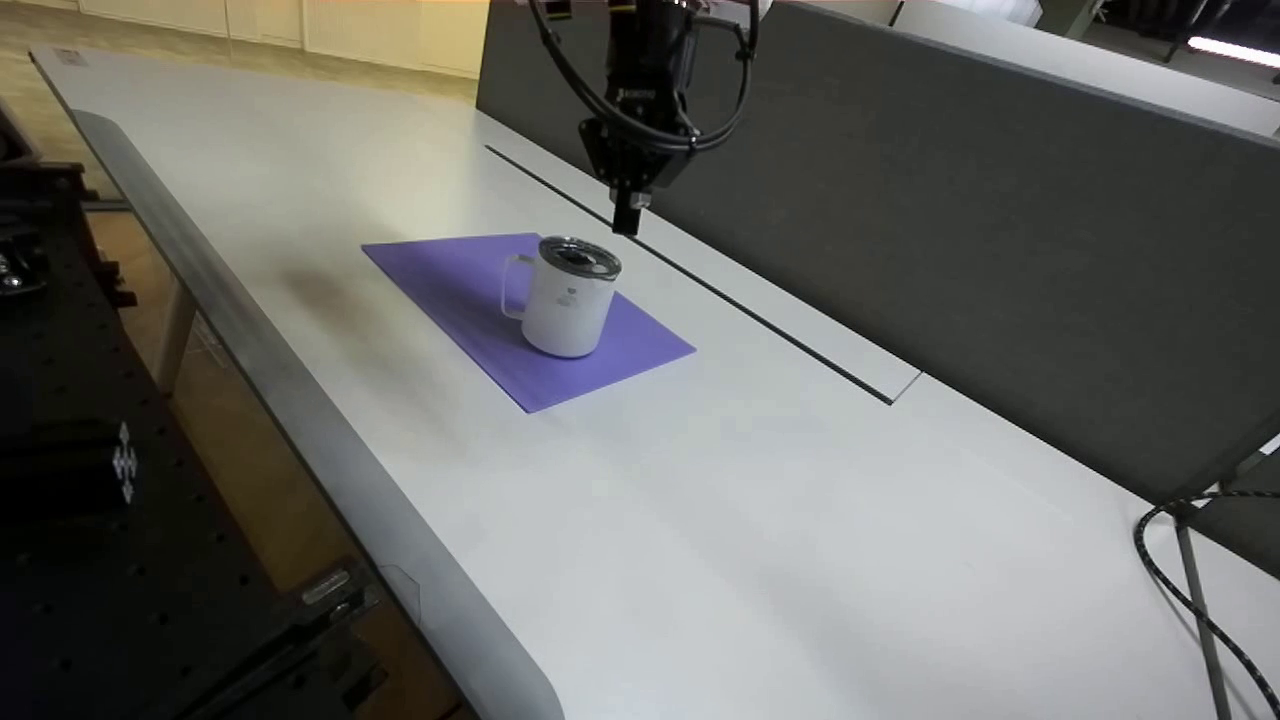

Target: Open the mouth of a thermocup

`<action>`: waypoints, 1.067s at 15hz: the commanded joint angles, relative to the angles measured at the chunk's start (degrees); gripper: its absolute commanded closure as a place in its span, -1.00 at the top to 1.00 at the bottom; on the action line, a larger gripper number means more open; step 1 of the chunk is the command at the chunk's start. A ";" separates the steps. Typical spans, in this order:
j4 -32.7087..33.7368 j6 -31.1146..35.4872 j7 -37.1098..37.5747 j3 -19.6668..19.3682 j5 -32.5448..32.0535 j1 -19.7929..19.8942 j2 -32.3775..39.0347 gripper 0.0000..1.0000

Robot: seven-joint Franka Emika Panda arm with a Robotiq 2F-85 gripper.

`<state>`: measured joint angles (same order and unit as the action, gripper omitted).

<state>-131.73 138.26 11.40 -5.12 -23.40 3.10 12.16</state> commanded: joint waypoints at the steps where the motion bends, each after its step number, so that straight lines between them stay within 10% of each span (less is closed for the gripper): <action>1: -1.98 4.74 3.86 -0.97 -1.12 -1.68 0.54 -1.00; 16: -3.36 9.39 10.13 -3.98 -3.34 -6.26 3.89 -1.00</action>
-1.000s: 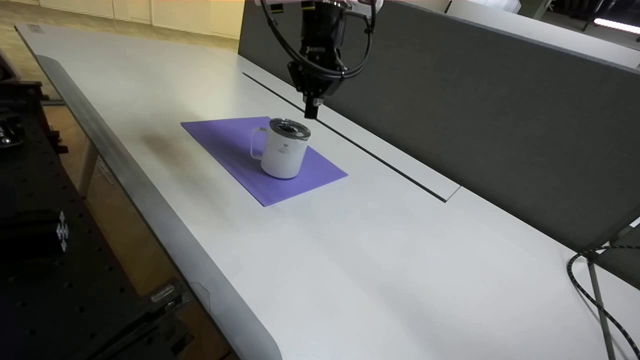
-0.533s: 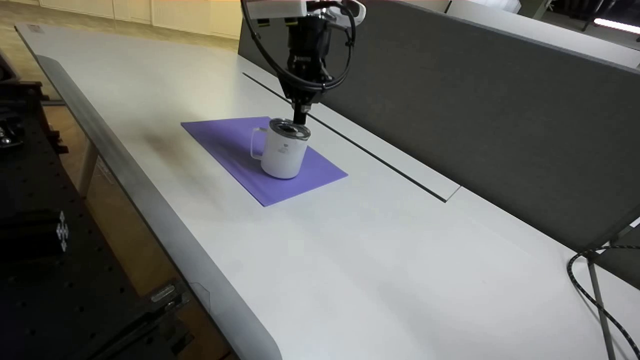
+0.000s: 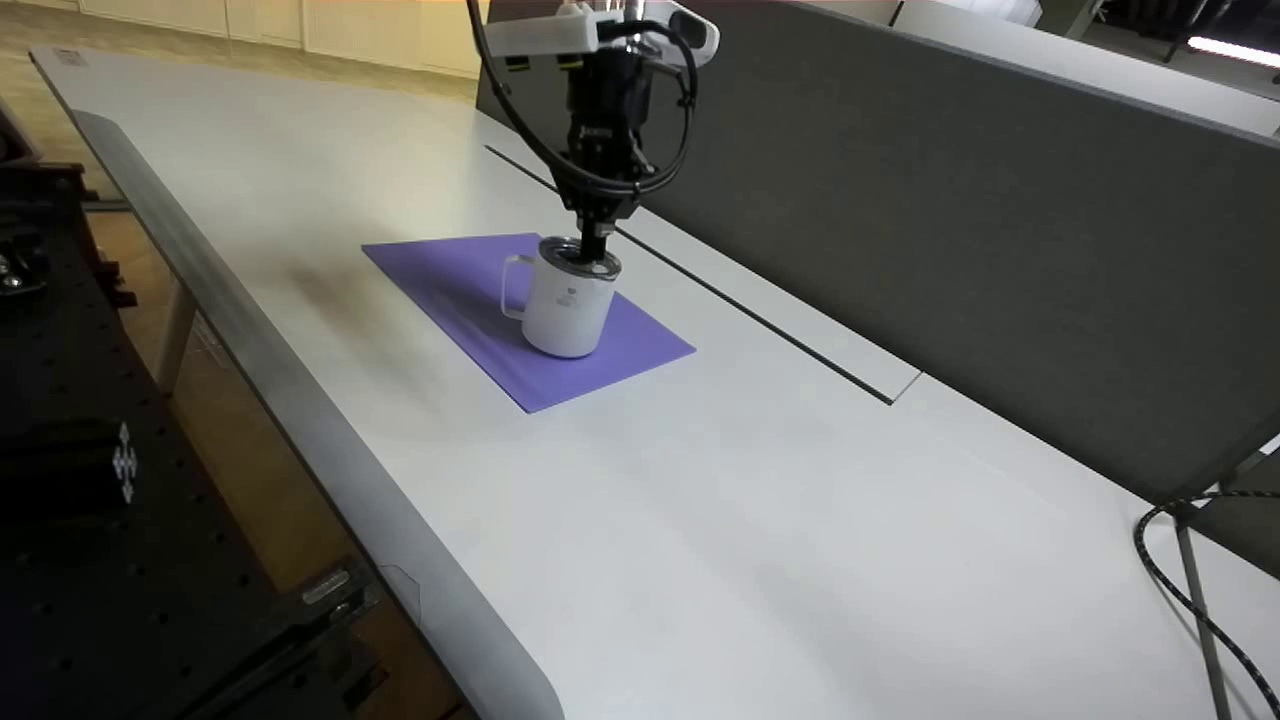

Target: Open the mouth of a thermocup

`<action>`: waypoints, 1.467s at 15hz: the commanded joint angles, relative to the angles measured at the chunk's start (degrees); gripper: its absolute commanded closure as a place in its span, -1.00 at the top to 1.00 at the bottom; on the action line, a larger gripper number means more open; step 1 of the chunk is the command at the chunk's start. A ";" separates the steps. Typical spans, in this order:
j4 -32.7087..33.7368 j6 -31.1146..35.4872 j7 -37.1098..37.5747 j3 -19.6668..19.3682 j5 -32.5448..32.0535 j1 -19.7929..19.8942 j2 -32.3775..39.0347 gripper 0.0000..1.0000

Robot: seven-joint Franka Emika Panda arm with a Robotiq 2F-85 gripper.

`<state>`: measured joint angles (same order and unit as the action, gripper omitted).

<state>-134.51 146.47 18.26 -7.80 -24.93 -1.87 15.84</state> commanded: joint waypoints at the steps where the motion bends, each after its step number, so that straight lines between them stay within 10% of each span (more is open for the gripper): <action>1: -0.59 1.49 3.26 -1.43 -1.62 -1.43 0.52 -1.00; 22: -0.12 1.72 -3.84 0.75 16.34 1.45 2.01 -1.00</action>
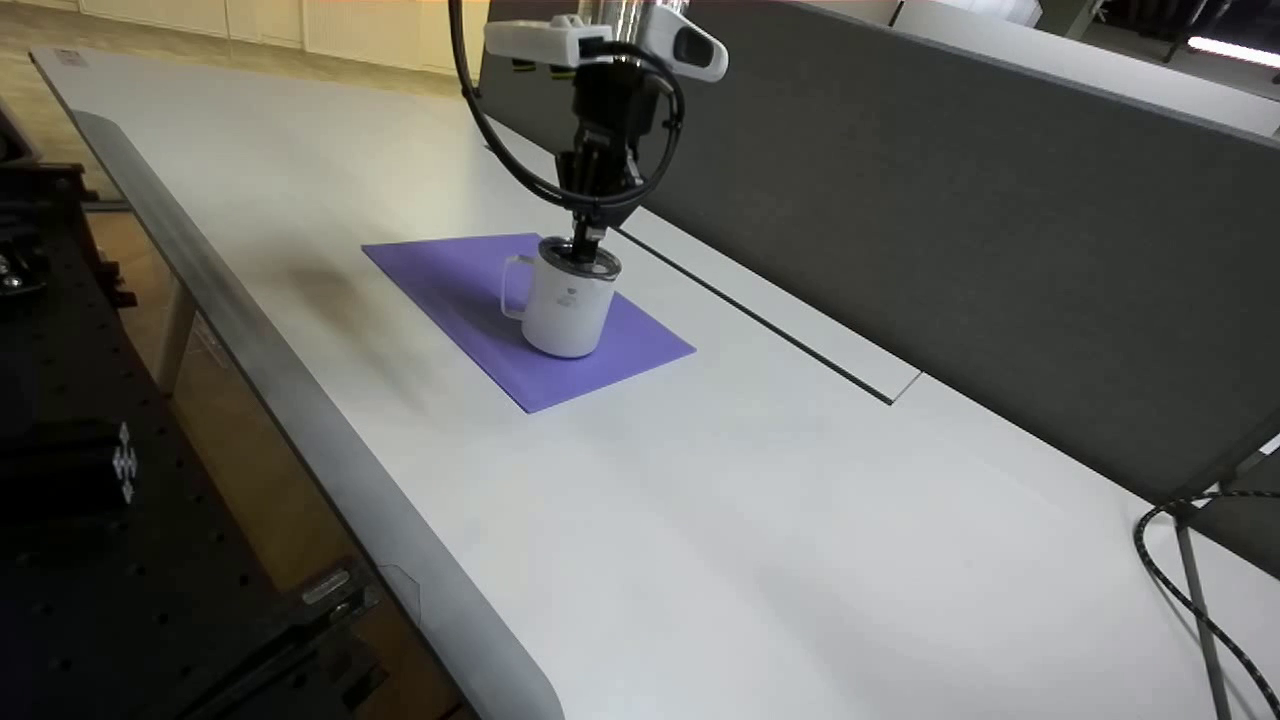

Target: Open the mouth of a thermocup

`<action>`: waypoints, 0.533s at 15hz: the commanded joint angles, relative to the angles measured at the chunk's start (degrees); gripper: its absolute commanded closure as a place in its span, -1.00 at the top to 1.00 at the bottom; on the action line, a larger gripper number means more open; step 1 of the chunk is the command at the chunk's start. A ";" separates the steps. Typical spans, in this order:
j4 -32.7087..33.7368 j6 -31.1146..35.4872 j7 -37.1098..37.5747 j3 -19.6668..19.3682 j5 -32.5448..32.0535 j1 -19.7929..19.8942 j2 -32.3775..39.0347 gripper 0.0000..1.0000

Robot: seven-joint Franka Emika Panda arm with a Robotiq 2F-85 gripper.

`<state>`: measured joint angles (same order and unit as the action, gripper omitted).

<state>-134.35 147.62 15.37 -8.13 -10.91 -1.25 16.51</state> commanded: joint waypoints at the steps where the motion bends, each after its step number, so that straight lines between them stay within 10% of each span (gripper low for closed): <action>1: -0.10 0.09 -0.82 0.92 2.31 0.76 1.40 -1.00; 8: 1.07 0.60 1.37 -0.22 0.97 -0.02 -2.91 -1.00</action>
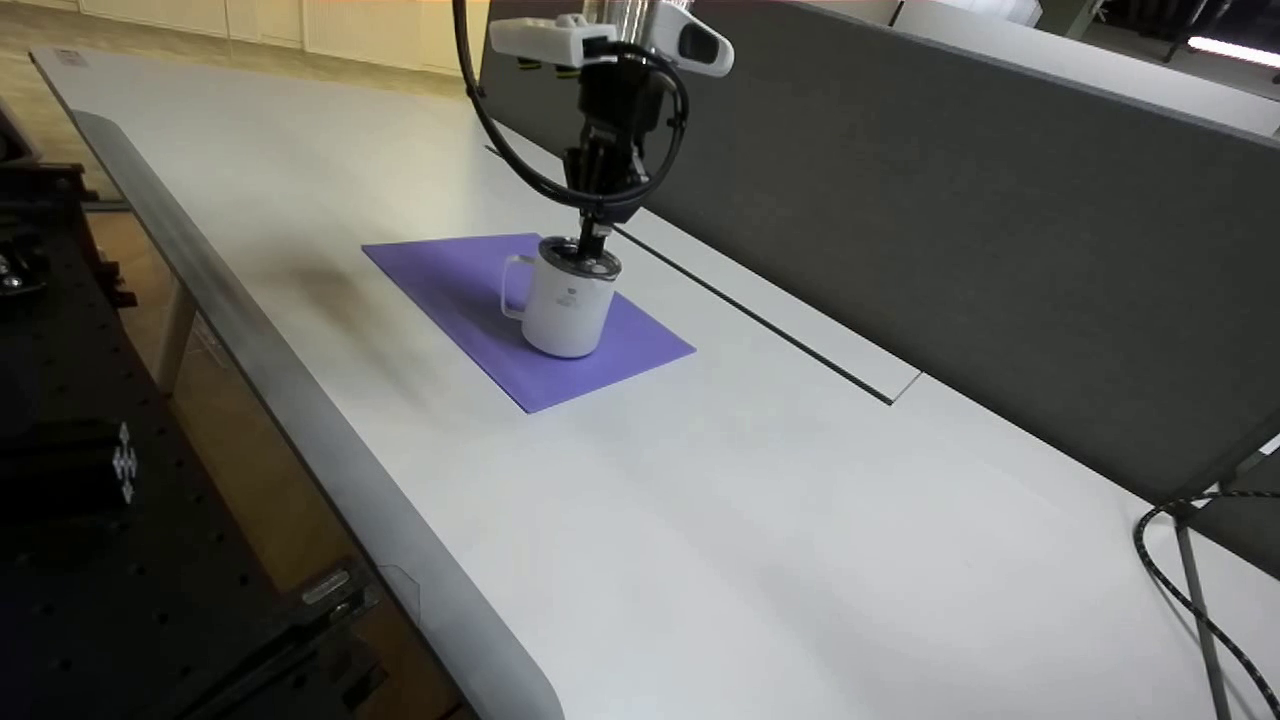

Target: Open the mouth of a thermocup

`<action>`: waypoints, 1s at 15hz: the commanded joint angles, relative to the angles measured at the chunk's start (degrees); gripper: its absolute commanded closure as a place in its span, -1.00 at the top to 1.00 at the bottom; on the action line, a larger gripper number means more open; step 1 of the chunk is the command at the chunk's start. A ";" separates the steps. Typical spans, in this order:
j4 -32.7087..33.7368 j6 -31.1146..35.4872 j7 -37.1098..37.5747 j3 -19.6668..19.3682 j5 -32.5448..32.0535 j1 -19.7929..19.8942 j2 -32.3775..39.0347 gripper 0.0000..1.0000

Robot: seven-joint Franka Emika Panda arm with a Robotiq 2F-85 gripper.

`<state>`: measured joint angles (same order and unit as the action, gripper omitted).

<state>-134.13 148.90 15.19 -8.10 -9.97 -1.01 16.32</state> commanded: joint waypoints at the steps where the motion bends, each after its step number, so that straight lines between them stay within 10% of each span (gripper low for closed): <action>1: 1.06 -0.77 1.30 -0.10 0.35 -0.10 -3.66 -1.00; 4: 2.57 -4.02 -1.00 1.04 2.65 0.86 -6.44 -1.00; 5: 3.12 -5.84 -2.87 1.61 4.14 1.35 -7.04 -0.49; 15: 6.87 -15.77 -5.72 2.36 7.69 2.66 -9.48 0.72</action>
<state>-128.09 135.33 9.44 -6.34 -2.30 0.72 8.13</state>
